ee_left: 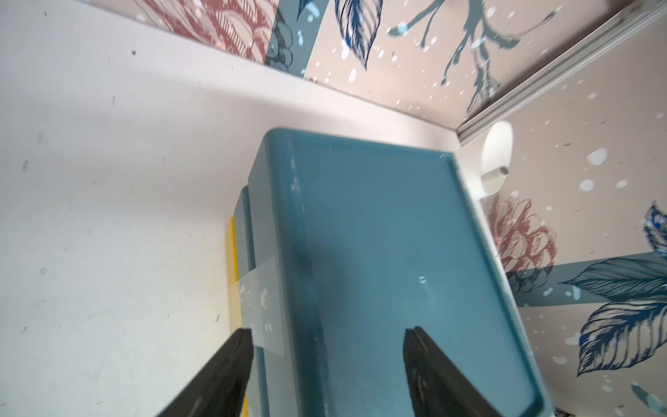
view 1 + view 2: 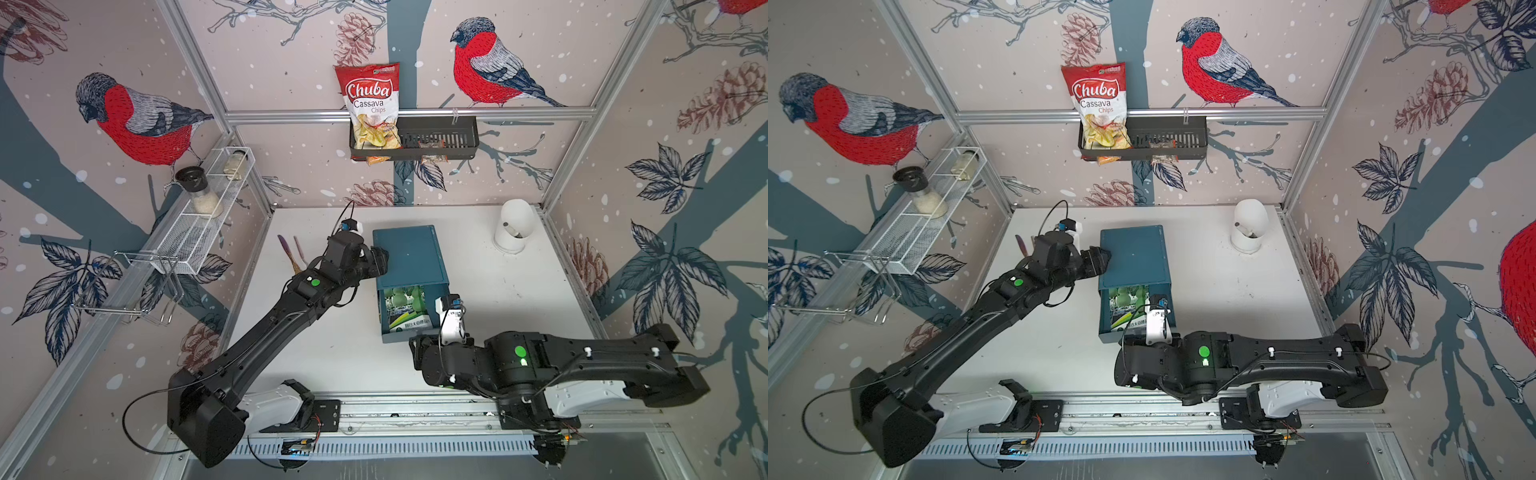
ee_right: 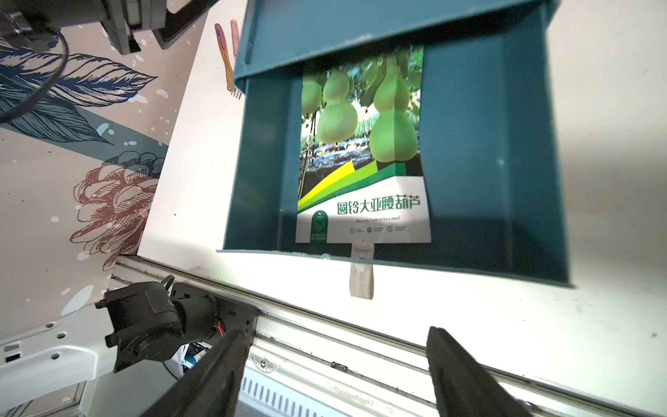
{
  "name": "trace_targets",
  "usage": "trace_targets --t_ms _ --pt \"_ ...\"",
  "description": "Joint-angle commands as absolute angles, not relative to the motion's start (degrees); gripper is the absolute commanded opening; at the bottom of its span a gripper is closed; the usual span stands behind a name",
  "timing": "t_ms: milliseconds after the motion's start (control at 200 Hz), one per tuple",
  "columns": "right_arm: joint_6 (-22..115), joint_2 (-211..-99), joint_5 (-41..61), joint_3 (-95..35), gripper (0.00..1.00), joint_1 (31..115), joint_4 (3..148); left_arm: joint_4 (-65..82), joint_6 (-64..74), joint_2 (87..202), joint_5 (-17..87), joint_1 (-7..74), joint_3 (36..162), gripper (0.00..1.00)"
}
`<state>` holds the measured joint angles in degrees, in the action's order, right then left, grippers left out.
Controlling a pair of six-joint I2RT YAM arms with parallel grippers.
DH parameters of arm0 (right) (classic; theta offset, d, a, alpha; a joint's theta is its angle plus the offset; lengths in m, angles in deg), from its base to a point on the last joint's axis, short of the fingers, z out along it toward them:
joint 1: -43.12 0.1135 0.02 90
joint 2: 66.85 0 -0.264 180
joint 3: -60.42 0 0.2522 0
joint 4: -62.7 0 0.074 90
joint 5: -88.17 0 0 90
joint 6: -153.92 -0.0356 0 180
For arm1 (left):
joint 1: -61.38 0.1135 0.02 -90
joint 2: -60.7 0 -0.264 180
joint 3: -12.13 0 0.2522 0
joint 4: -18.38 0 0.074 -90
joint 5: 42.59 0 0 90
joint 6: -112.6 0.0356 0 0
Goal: Take the seed bags out of the drawer
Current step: Open the drawer in the storage box, then pick up the seed packet from the drawer.
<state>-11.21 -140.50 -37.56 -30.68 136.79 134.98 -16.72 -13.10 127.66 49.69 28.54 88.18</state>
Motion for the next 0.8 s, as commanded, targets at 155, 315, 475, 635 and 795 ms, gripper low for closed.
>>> trace_targets --t_ms 155,315,475,635,795 --pt "2.23 -140.38 -35.18 -35.55 0.82 121.44 134.48 -20.7 -14.6 114.91 53.83 23.95 83.38 0.69" --pt "9.5 -144.24 -29.06 -36.53 0.79 114.18 129.0 -21.76 -17.46 108.08 51.81 18.15 77.01 0.66" --pt "9.48 -150.3 -29.93 -38.66 0.77 113.11 131.02 -21.36 -20.16 105.03 48.27 17.7 73.04 0.61" --pt "7.5 -154.08 -28.83 -37.46 0.76 111.52 131.21 -18.65 -19.35 105.83 44.03 17.69 71.08 0.55" --pt "6.61 -156.74 -27.0 -36.35 0.74 111.39 129.52 -18.5 -18.69 106.33 42.84 17.68 69.51 0.46"
